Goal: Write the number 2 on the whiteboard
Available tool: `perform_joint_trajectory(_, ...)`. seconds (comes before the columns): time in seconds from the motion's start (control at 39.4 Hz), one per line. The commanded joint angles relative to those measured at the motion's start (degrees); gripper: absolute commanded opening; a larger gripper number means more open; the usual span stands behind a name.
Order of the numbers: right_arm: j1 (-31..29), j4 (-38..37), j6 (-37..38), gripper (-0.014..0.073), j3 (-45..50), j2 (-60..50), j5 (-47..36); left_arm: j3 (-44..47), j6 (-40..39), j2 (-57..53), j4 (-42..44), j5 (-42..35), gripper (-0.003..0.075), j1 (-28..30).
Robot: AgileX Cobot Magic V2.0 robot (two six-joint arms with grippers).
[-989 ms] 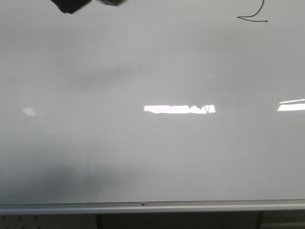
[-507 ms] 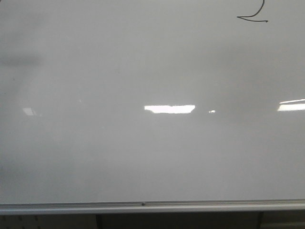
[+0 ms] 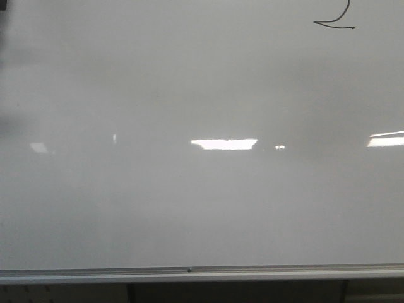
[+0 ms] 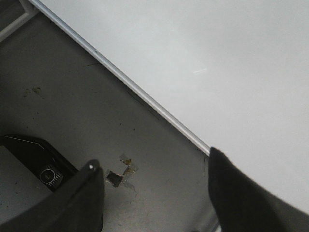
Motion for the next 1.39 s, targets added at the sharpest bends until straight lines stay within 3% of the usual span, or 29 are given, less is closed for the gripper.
perform_joint_trajectory(0.0, -0.4, 1.07, -0.08, 0.0489, -1.42, -0.55, -3.3, -1.59, -0.55, -0.27, -0.83, -11.18, 0.0012, 0.06)
perform_joint_trajectory(0.43, -0.4, 1.63, -0.08, 0.0489, -1.42, -0.55, -3.3, -6.34, -0.55, 7.89, -0.73, -14.15, 0.0032, -0.05)
perform_joint_trajectory(0.51, -0.4, 1.63, -0.08, 0.0489, -1.42, -0.55, -3.3, -6.74, -0.55, 8.41, -0.73, -13.78, 0.0099, -0.05)
perform_joint_trajectory(0.66, -0.4, 1.62, -0.02, 0.0489, -1.42, -0.55, -3.56, -6.94, -0.44, 8.43, -0.33, -10.99, 0.0314, -0.05)
perform_joint_trajectory(0.79, -0.4, 1.56, -0.01, 0.0489, -1.42, -0.55, -3.5, -7.31, -0.44, 6.62, 0.97, -5.59, 0.0406, 0.06)
perform_joint_trajectory(0.89, -0.4, 1.32, 1.08, 0.0489, -1.42, -0.55, -3.26, -7.31, -0.44, 3.4, 2.91, 0.1, 0.0407, 0.06)
perform_joint_trajectory(1.07, -0.45, -3.32, 9.25, 0.0489, -1.42, -0.55, -2.35, -7.31, -0.44, -5.18, 9.99, 11.7, 0.0407, 0.06)
perform_joint_trajectory(1.19, -0.45, -6.69, 16.13, 0.0489, -1.42, -0.74, -1.52, -7.31, -0.44, -12.34, 11.57, 22.62, 0.0407, 0.06)
perform_joint_trajectory(1.37, -0.45, -8.43, 18.59, 0.0489, -0.35, -4.13, -3.0, -7.31, -0.55, -22.61, 11.59, 35.03, 0.0407, 0.06)
